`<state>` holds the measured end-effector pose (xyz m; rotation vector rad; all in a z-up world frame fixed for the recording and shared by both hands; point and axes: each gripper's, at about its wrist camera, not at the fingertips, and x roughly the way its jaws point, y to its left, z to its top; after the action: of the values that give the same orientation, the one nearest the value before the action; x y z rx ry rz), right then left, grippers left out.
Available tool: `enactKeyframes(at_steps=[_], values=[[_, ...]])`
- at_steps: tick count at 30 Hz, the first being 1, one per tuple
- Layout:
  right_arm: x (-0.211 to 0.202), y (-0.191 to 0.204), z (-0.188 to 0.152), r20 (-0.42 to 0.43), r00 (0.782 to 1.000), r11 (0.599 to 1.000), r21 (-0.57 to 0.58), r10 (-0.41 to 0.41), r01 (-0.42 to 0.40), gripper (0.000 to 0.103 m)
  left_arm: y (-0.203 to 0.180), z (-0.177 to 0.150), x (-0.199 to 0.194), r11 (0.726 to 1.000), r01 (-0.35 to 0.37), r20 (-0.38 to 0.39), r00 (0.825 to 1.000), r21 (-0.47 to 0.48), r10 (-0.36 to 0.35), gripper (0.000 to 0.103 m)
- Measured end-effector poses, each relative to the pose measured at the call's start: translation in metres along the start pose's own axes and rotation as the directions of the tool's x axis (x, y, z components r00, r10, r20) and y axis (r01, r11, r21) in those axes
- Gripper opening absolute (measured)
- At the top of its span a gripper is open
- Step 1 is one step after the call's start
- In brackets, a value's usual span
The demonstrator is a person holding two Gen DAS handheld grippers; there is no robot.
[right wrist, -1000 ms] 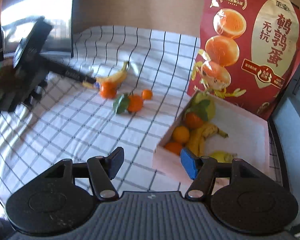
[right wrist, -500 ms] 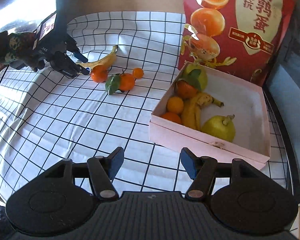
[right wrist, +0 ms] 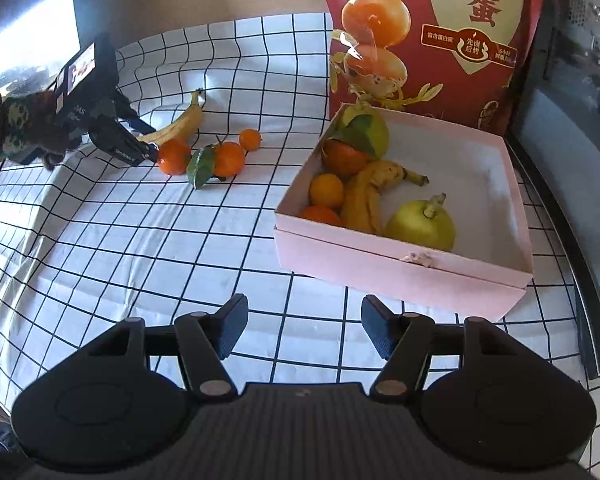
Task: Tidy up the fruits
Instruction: 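Grasp the yellow banana with the SOFIA sticker with the left gripper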
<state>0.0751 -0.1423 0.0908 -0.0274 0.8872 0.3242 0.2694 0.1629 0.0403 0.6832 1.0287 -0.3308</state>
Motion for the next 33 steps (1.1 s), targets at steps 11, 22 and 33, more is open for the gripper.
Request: enactKeyframes(at_steps=[11, 22, 33], values=[[0.016, 0.010, -0.003, -0.032, 0.994, 0.994, -0.045, 0.103, -0.104, 0.063, -0.031, -0.045, -0.068, 0.960, 0.127, 0.054, 0.992, -0.251, -0.117, 0.023], [0.037, 0.024, -0.015, -0.100, 0.981, 0.976, -0.126, 0.167, -0.179, 0.063, -0.042, -0.060, -0.102, 0.858, 0.144, 0.124, 0.988, -0.494, -0.094, 0.017], [0.044, 0.010, -0.028, -0.139, 0.978, 0.977, -0.120, 0.157, -0.174, 0.063, -0.037, -0.042, -0.066, 0.807, 0.007, 0.039, 0.999, -0.590, 0.019, 0.025]])
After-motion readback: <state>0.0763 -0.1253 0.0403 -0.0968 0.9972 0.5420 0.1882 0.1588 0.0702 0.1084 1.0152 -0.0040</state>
